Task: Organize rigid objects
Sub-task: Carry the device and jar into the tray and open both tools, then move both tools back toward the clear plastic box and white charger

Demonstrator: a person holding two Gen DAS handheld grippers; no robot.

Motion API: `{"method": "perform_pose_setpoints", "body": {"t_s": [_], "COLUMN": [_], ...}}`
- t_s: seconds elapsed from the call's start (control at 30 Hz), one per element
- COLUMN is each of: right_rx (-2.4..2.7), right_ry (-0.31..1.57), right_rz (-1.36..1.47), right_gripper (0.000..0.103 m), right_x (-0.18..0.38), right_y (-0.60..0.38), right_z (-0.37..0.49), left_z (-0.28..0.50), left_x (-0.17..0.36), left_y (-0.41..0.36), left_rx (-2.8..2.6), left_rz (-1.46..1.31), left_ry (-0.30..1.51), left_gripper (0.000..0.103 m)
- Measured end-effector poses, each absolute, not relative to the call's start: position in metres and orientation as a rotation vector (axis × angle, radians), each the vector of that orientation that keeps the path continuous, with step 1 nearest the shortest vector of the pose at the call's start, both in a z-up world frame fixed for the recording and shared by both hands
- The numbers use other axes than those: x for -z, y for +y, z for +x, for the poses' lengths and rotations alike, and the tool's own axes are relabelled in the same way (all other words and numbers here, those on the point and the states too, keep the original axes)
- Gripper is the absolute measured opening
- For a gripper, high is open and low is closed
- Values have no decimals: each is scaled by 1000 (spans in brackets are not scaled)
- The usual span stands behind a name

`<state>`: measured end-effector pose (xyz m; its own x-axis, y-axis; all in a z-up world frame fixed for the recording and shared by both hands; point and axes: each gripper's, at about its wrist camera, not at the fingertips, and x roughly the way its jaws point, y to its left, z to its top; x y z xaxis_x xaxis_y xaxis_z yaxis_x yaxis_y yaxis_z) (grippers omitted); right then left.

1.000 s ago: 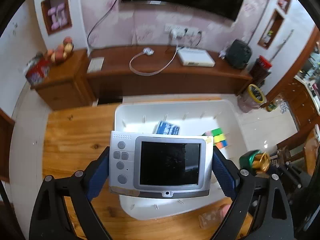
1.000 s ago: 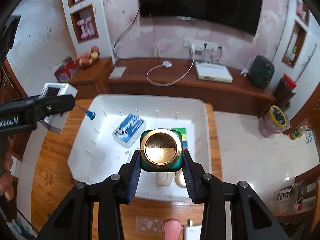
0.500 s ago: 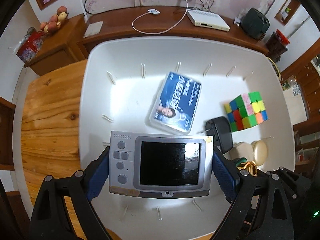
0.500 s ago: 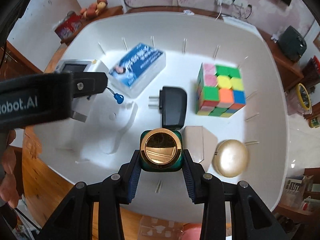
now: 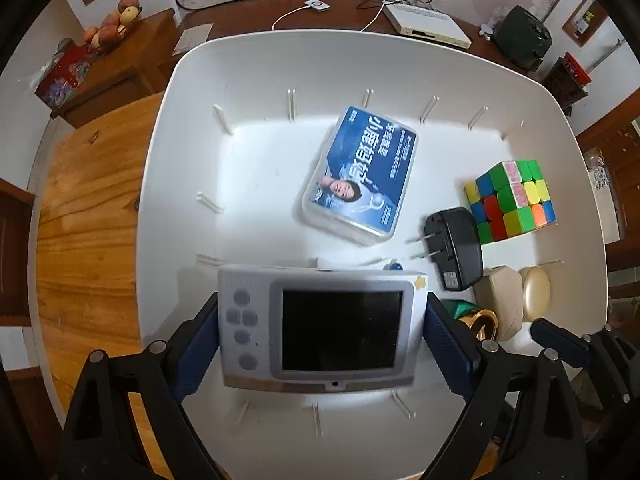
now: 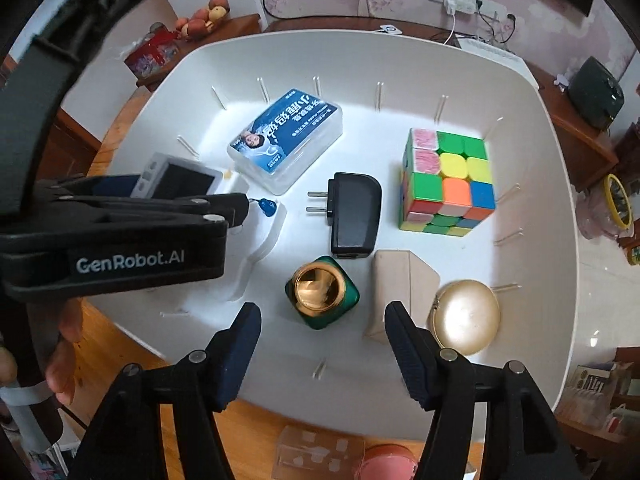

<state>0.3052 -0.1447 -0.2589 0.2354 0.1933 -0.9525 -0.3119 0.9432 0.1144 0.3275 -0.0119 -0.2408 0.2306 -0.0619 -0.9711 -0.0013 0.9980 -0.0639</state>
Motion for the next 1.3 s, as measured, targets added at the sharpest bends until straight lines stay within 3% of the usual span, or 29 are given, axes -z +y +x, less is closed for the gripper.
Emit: {"method": "perform_pose_setpoints", "body": {"t_s": [0.13, 0.37, 0.87, 1.3], "right_rx": [-343, -315, -189, -40], "right_ry": [1267, 1217, 1097, 1050], "right_rz": [-87, -50, 29, 58], "right_gripper": [65, 65, 65, 66], "right_x": [247, 224, 165, 149], "right_y": [-159, -176, -230, -277], "right_z": [295, 279, 222, 158], "left_z": [322, 314, 252, 185], "left_x": [238, 214, 112, 94], "left_y": [-10, -8, -54, -109], "left_rx": [29, 15, 242, 469], "left_rz": [-61, -79, 1, 192], "left_ry": [1328, 1280, 1074, 948], "left_gripper": [101, 101, 102, 102]}}
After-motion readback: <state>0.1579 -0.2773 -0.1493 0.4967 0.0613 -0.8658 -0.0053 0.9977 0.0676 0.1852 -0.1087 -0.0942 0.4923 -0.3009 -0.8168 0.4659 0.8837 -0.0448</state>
